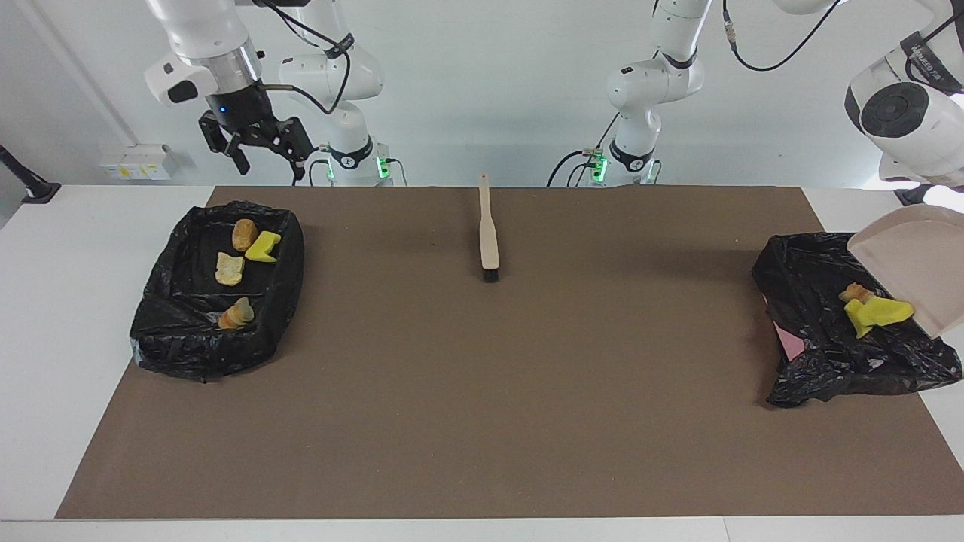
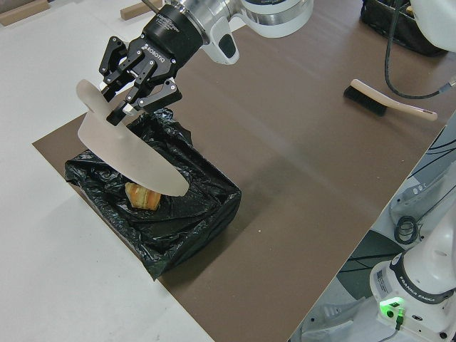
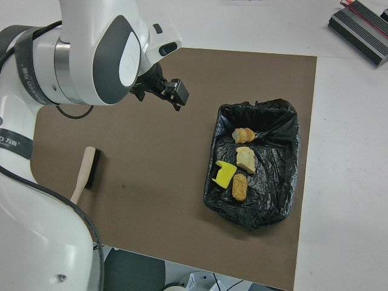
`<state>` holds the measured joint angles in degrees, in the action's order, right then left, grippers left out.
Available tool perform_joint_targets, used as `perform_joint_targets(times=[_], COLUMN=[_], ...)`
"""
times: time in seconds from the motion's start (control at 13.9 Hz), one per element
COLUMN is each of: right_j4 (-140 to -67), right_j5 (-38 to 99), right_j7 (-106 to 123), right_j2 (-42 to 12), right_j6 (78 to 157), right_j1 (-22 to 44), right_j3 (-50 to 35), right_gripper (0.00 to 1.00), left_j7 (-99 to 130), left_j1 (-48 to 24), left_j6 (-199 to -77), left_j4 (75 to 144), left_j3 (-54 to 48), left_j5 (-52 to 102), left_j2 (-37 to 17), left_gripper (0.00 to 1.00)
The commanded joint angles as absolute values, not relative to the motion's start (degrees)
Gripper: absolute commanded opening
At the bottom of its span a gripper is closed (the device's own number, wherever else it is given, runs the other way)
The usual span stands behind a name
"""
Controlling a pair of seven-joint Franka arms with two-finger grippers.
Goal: Sweep and dump trash in bin
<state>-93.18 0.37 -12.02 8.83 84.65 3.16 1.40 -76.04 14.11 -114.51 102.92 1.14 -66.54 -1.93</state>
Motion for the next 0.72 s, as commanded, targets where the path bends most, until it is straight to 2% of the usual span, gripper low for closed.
perform_joint_targets(times=[0.0,0.36,0.51,0.65], right_j4=[-89.8,-89.7,-89.6,-89.4], right_j5=[0.1,2.2,1.3,1.7], right_j7=[-10.6,-7.4,-4.2,-4.2], right_j2=[8.5,9.2,8.8,8.7], right_j6=[81.2,79.4,79.8,80.2], right_j1=[2.5,3.4,5.2,3.8], right_j3=[2.1,6.8,7.6,7.3], right_gripper=[1.0,1.0,1.0,1.0], left_j7=[-75.4,-80.6,-84.1,-84.4], left_j1=[15.6,18.7,18.7,17.8], left_j6=[-117.3,-119.7,-119.0,-115.3], left_j4=[105.0,103.6,102.1,101.8], left_j3=[1.1,1.5,1.5,1.0], left_j5=[-67.8,-67.2,-63.7,-58.5], left_j2=[0.0,0.0,0.1,1.7], left_gripper=[0.0,0.0,0.0,0.0])
